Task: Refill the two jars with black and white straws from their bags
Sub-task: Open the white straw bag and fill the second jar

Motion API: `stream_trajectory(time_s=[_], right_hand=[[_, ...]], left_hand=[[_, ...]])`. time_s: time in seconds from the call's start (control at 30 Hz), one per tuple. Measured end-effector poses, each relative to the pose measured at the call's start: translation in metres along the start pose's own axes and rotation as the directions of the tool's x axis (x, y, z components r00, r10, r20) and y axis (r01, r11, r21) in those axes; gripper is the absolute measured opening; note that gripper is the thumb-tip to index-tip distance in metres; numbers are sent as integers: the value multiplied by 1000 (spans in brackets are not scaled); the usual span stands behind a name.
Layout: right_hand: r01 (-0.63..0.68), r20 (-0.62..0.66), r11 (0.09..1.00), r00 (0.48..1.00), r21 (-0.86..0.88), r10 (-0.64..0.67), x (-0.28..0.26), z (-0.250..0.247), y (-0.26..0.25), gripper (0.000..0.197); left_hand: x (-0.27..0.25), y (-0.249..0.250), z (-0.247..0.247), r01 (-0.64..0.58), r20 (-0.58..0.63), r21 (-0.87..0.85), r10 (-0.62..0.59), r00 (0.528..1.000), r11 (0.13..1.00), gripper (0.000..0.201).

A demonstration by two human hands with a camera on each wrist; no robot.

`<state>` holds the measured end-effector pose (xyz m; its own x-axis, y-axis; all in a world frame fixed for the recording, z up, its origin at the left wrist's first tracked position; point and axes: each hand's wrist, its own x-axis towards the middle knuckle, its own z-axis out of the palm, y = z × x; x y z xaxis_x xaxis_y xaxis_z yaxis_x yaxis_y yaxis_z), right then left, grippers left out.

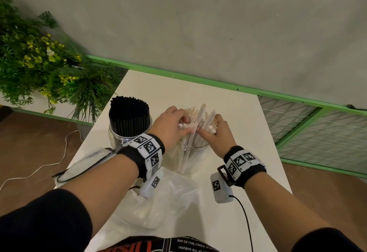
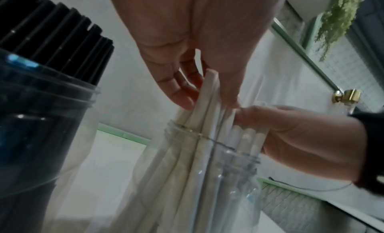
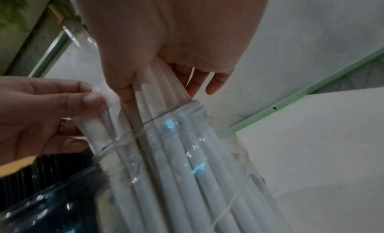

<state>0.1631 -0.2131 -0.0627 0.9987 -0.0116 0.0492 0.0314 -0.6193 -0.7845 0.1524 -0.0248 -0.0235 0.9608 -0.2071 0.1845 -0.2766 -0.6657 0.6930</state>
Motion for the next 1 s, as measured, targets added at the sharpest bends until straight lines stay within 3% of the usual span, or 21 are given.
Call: stream_trajectory(time_s=[0.17, 0.33, 0.43, 0.53, 0.6, 0.67, 0.73, 0.8, 0.87, 0.93, 1.0], right_hand=[[187, -10, 977, 982, -104, -189, -7, -6, -6, 72], [207, 27, 967, 978, -147, -205, -4, -5, -5, 71], [232, 38, 965, 973, -122, -229, -4, -3, -2, 69], [250, 14, 960, 968, -128, -250, -5, -4, 0, 68], [285, -20, 946, 956, -153, -291, -8, -6, 0, 75], [378, -31, 902, 920, -208, -392, -12, -6, 1, 83], [451, -10, 847, 881, -282, -473, -15, -5, 1, 85], [477, -2, 802, 859, -359, -512, -15, -2, 1, 77], [472, -22, 787, 852, -397, -522, -17, 1, 1, 60], [471, -25, 795, 855, -383, -519, -23, 1, 3, 45], [475, -2, 818, 864, -325, -503, -30, 0, 3, 41]], left_hand=[[1, -2, -3, 41, -19, -32, -42, 999, 999, 31], [11, 22, -8, -175, 24, 29, 174, 984, 984, 56], [18, 33, -8, -259, 26, 27, 258, 966, 965, 32], [17, 25, -7, -220, -25, 7, 220, 975, 976, 19], [10, 14, -4, -240, -23, 67, 242, 970, 969, 26], [1, 5, 4, -301, 59, 217, 295, 954, 929, 45], [-9, -2, 12, -289, 153, 347, 250, 956, 892, 64], [-13, -8, 20, -239, 177, 414, 180, 968, 878, 67], [-14, -12, 24, -200, 170, 384, 144, 975, 901, 64], [-14, -15, 23, -157, 128, 233, 130, 983, 960, 55], [-15, -20, 22, -128, 66, 80, 123, 990, 988, 48]])
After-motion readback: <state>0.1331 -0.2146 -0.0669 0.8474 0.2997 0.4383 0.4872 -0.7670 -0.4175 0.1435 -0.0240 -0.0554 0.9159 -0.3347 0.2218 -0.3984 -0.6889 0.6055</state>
